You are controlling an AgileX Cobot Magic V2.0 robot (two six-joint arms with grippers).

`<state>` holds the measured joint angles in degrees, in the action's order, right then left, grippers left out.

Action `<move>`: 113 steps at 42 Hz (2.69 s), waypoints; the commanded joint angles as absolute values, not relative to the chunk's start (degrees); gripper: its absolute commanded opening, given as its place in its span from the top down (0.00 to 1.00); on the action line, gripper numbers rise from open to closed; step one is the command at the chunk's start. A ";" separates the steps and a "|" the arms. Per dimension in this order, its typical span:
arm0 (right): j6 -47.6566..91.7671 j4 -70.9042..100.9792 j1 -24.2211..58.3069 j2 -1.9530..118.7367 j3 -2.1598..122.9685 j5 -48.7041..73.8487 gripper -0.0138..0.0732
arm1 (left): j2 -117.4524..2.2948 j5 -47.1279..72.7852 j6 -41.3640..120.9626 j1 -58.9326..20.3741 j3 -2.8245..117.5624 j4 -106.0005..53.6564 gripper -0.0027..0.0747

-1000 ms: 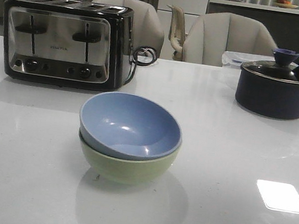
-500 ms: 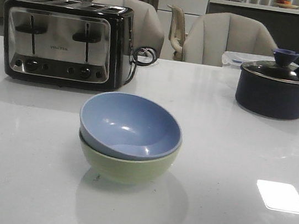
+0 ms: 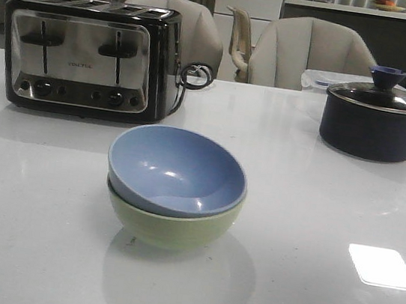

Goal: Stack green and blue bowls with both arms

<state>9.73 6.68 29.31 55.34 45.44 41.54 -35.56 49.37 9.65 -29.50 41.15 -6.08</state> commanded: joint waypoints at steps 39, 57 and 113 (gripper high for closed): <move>10.23 6.40 29.30 54.71 47.04 38.42 0.80 | -9.61 3.06 9.72 -10.06 12.24 0.00 0.84; 10.23 6.39 29.30 54.71 47.04 38.55 0.80 | 1.45 -4.67 9.20 -0.51 -0.64 -6.22 0.84; 10.23 6.29 6.43 19.45 20.13 13.52 0.80 | 1.24 -4.67 9.20 -0.49 -0.64 -6.22 0.84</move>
